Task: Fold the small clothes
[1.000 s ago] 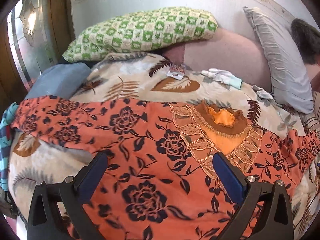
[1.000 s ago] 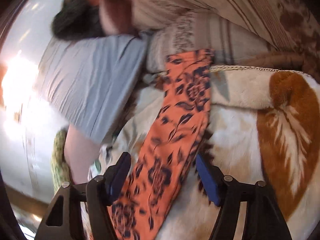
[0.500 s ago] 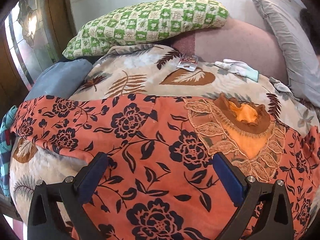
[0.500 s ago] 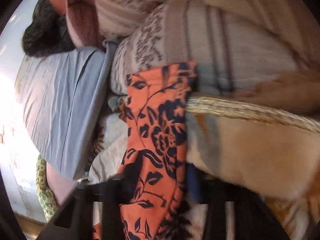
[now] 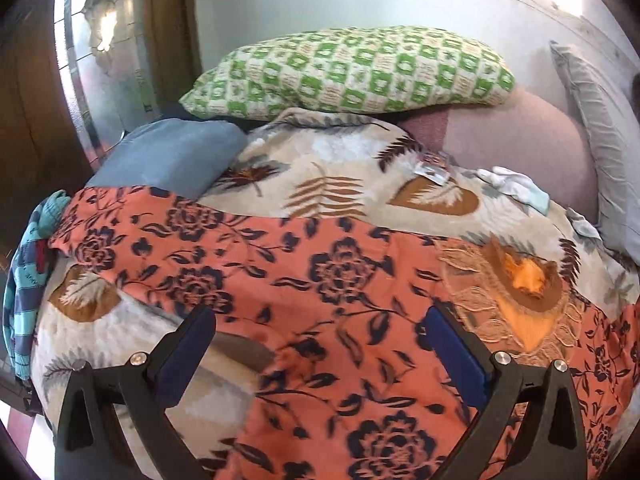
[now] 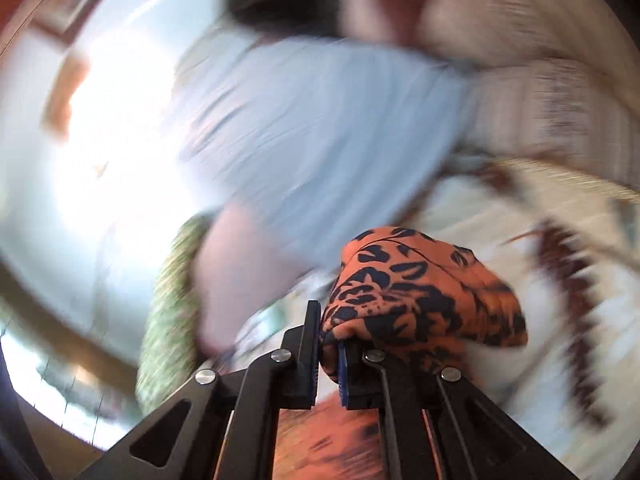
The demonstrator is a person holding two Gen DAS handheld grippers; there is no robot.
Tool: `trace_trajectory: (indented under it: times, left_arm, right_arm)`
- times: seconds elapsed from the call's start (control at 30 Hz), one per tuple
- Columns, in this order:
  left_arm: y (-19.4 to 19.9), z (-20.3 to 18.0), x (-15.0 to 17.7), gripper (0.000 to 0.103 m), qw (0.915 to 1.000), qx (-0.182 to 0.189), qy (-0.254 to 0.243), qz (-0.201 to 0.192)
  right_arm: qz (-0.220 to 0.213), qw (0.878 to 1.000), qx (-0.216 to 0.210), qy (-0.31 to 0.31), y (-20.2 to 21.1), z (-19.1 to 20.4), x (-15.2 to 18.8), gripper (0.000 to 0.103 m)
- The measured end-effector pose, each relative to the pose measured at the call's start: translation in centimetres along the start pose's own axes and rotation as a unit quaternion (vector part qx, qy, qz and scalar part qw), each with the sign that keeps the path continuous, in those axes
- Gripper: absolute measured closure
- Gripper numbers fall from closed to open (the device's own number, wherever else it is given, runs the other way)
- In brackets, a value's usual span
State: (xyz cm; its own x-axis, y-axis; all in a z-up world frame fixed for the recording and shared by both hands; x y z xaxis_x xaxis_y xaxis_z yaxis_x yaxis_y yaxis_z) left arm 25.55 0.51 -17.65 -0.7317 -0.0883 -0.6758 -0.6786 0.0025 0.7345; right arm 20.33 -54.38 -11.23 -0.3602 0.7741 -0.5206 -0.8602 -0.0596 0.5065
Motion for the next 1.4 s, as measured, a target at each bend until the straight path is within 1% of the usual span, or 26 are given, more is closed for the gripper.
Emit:
trace_trajectory:
  times: [0.03,0.13,0.27,0.37,0.43,0.5,0.53,0.6,0.67,0.7,0.73,0.77,0.8,0.83,0.9,0.93,0.97,1.03,1.1,1.13,1.17,1.2,1.23,1.27,1.33,1.4]
  left_arm:
    - [0.0,0.9,0.0,0.0,1.0,-0.001,0.005,0.001]
    - [0.2,3.7,-0.2,0.0,0.9998,-0.006,0.02,0.002]
    - [0.2,7.4,-0.3,0.0,0.9988,-0.033,0.036,-0.005]
    - [-0.5,9.9,-0.4,0.0,0.9978,-0.033,0.057,0.011]
    - [-0.7,11.1,-0.4,0.0,0.997,-0.034,0.068,0.017]
    - [-0.8,12.3,-0.6,0.0,0.996,-0.039,0.078,0.017]
    - [-0.7,12.7,-0.7,0.0,0.9957,-0.04,0.082,0.015]
    - [-0.6,13.3,-1.0,0.0,0.9951,-0.04,0.09,0.011]
    - [-0.5,13.5,-1.1,0.0,0.9949,-0.033,0.095,0.011]
    - [-0.6,13.6,-1.1,0.0,0.9948,-0.031,0.096,0.012]
    - [-0.7,13.5,-1.1,0.0,0.9948,-0.029,0.097,0.015]
    - [-0.8,13.5,-1.1,0.0,0.9947,-0.028,0.097,0.017]
    - [-0.8,13.5,-1.2,0.0,0.9945,-0.027,0.1,0.018]
    - [-0.8,13.6,-1.2,0.0,0.9941,-0.027,0.103,0.015]
    - [-0.8,13.6,-1.3,0.0,0.9938,-0.028,0.107,0.012]
    - [-0.8,13.6,-1.4,0.0,0.9939,-0.028,0.105,0.013]
    - [-1.0,13.6,-1.4,0.0,0.9941,-0.03,0.104,0.015]
    - [-1.3,14.3,-1.6,0.0,0.9933,-0.032,0.11,0.02]
    - [-1.6,15.9,-1.6,0.0,0.9899,-0.036,0.134,0.027]
    - [-1.7,17.1,-1.6,0.0,0.9869,-0.041,0.153,0.029]
    - [-1.6,18.8,-1.5,0.0,0.9815,-0.051,0.183,0.027]
    - [-1.4,19.9,-1.4,0.0,0.9774,-0.058,0.202,0.024]
    - [-1.3,21.4,-1.3,0.0,0.9718,-0.069,0.225,0.02]
    - [-1.1,22.5,-1.1,0.0,0.9675,-0.08,0.239,0.02]
    - [-0.9,24.8,-0.8,0.0,0.9592,-0.105,0.262,0.019]
    - [-0.7,27.1,-0.6,0.0,0.9498,-0.119,0.289,0.019]
  right_arm:
    - [0.014,1.0,-0.017,0.022,-0.5,3.3,2.0,0.095]
    - [0.057,0.995,-0.05,0.063,-3.0,10.4,7.3,0.095]
    - [0.125,0.984,-0.079,0.096,-7.6,17.1,16.4,0.095]
    - [0.172,0.974,-0.071,0.129,-11.9,20.8,24.1,0.094]
    - [0.204,0.965,-0.051,0.154,-14.3,22.0,29.5,0.092]
    - [0.23,0.949,-0.004,0.217,-16.3,23.3,35.0,0.09]
    - [0.238,0.938,0.02,0.253,-17.0,23.8,37.2,0.088]
    - [0.249,0.913,0.037,0.32,-17.3,24.6,40.3,0.088]
    - [0.244,0.892,0.051,0.376,-16.6,25.3,42.0,0.086]
    - [0.238,0.878,0.059,0.411,-16.1,25.6,42.7,0.084]
    - [0.235,0.855,0.073,0.456,-16.2,26.3,43.6,0.083]
    - [0.233,0.843,0.082,0.478,-15.8,26.6,43.7,0.083]
    - [0.23,0.839,0.081,0.486,-15.4,26.6,43.9,0.083]
    - [0.23,0.846,0.064,0.478,-14.6,26.6,43.1,0.083]
    - [0.235,0.86,0.012,0.453,-12.9,26.5,41.8,0.083]
    - [0.229,0.866,-0.015,0.443,-12.0,26.2,41.0,0.083]
    - [0.217,0.873,-0.029,0.435,-11.1,25.8,40.0,0.082]
    - [0.199,0.886,-0.022,0.418,-10.2,24.2,37.9,0.082]
    - [0.203,0.898,-0.001,0.392,-10.2,22.3,36.2,0.083]
    - [0.211,0.907,-0.004,0.364,-10.5,21.3,35.3,0.083]
    - [0.216,0.915,-0.009,0.339,-11.0,21.1,34.7,0.083]
    - [0.223,0.921,-0.021,0.318,-11.3,21.0,34.5,0.081]
    - [0.229,0.922,-0.034,0.309,-11.7,21.4,34.7,0.081]
    - [0.232,0.92,-0.039,0.314,-12.0,22.0,35.2,0.081]
    - [0.244,0.912,-0.046,0.327,-13.2,23.8,37.1,0.081]
    - [0.275,0.899,-0.036,0.339,-15.4,25.4,39.6,0.081]
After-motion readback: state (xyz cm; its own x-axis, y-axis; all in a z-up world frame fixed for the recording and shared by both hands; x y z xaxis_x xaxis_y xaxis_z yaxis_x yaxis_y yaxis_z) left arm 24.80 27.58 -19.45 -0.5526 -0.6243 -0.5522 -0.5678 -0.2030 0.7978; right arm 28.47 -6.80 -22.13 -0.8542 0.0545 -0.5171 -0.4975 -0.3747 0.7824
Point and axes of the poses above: each gripper's, at about its wrist camera, not at the fingertips, and y roughly against the way its jaws point, z to its left, x to its underside, the point moved 2 cm from there along -y, roughly the way its jaws point, and after that the axes turned 5 degrees about x, right-handed, at the moved point
